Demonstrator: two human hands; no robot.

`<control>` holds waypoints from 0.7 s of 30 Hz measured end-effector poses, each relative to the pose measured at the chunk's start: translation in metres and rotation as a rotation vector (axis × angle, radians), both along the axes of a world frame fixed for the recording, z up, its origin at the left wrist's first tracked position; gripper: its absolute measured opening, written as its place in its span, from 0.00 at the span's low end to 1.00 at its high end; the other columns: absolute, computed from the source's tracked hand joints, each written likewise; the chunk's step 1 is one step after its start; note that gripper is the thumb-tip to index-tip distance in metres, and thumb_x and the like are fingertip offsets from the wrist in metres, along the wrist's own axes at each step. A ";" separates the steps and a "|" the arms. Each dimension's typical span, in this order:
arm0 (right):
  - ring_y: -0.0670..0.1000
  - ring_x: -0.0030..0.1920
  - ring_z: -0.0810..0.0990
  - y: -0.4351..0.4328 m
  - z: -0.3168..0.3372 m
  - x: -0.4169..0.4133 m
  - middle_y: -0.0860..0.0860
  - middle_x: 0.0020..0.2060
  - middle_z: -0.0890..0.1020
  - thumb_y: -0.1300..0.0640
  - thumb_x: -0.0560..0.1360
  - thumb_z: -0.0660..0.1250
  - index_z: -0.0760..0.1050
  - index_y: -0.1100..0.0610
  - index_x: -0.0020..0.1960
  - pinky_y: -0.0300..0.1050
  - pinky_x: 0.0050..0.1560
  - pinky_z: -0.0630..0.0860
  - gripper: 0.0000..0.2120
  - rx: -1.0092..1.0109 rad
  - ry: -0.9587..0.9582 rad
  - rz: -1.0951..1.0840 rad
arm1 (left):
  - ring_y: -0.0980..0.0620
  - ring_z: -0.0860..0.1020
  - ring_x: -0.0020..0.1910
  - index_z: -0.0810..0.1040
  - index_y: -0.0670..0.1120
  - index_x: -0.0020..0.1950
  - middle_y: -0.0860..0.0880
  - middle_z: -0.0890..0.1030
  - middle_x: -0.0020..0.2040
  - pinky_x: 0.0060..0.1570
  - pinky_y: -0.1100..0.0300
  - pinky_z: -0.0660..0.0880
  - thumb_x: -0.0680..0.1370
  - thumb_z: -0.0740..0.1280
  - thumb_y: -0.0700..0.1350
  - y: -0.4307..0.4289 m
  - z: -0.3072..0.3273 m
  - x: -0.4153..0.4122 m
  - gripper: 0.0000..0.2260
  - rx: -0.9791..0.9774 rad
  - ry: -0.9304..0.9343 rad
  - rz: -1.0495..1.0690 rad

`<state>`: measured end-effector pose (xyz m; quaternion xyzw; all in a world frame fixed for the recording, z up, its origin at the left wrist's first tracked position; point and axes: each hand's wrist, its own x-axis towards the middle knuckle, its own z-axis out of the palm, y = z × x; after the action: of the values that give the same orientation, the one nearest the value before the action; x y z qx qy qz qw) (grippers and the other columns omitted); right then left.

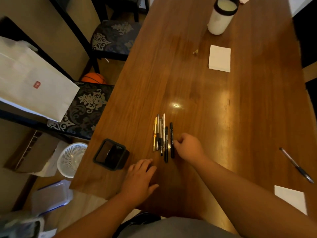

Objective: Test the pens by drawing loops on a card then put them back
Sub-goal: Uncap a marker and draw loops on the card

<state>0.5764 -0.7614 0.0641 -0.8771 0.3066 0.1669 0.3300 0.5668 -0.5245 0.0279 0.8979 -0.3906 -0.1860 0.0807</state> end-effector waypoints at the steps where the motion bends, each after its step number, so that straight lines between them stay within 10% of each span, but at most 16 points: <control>1: 0.48 0.35 0.78 -0.001 -0.001 0.007 0.49 0.36 0.79 0.50 0.78 0.64 0.74 0.53 0.46 0.42 0.30 0.73 0.07 -0.011 -0.001 -0.009 | 0.47 0.66 0.71 0.72 0.53 0.68 0.50 0.68 0.71 0.66 0.48 0.66 0.72 0.67 0.63 0.000 -0.001 0.001 0.28 -0.010 -0.004 -0.004; 21: 0.51 0.36 0.79 0.000 -0.003 0.008 0.54 0.36 0.80 0.50 0.77 0.67 0.75 0.56 0.46 0.47 0.33 0.76 0.09 -0.030 0.094 0.077 | 0.50 0.60 0.73 0.67 0.55 0.71 0.51 0.63 0.74 0.68 0.51 0.60 0.74 0.65 0.63 -0.002 0.002 -0.001 0.28 0.039 0.029 0.061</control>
<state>0.5843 -0.7619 0.0609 -0.8842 0.2902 0.2158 0.2955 0.5654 -0.5261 0.0302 0.9081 -0.3581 -0.2040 0.0744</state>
